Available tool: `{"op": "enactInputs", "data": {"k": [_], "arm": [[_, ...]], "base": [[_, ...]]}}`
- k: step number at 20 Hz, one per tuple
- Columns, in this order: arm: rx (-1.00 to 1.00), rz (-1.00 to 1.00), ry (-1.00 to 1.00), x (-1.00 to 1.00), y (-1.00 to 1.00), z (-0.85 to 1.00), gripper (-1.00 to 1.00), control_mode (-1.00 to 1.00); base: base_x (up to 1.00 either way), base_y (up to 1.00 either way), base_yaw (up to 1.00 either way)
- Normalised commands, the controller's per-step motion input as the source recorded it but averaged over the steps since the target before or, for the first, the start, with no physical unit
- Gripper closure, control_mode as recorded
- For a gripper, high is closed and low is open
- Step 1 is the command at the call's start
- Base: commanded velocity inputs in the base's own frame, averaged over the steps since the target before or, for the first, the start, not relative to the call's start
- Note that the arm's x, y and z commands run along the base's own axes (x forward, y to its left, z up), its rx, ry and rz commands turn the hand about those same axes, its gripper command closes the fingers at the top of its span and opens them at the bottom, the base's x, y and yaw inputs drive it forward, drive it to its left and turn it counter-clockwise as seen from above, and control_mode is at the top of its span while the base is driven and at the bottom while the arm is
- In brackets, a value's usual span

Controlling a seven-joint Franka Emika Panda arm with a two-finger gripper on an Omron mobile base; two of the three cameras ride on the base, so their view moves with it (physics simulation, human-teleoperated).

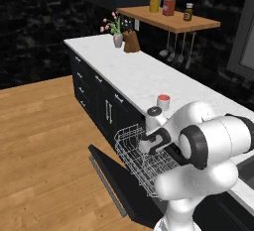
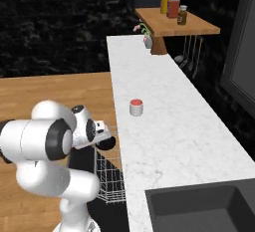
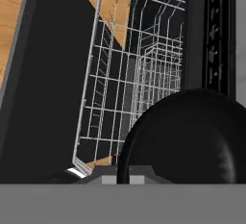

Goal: Pick up the cup and bowl from the counter, place them in the dishwasher, and close the dishwasher door.

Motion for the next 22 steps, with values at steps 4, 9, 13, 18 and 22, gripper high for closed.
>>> {"op": "enactInputs", "data": {"k": [4, 9, 13, 18, 22], "arm": [[0.00, 0.00, 0.13, 0.33, 0.72, -0.10, 1.00, -1.00], [0.00, 0.00, 0.09, 0.52, 0.45, -0.30, 1.00, -1.00], [0.00, 0.00, 0.02, 0.63, 0.11, -0.42, 1.00, -1.00], [0.00, 0.00, 0.00, 0.62, 0.00, -0.47, 1.00, -1.00], [0.00, 0.00, 0.00, 0.46, 0.00, -0.54, 1.00, -1.00]], "base": [[0.00, 0.00, 0.00], [0.00, 0.00, 0.00], [0.00, 0.00, 0.00], [0.00, 0.00, 0.00], [0.00, 0.00, 0.00]]}}
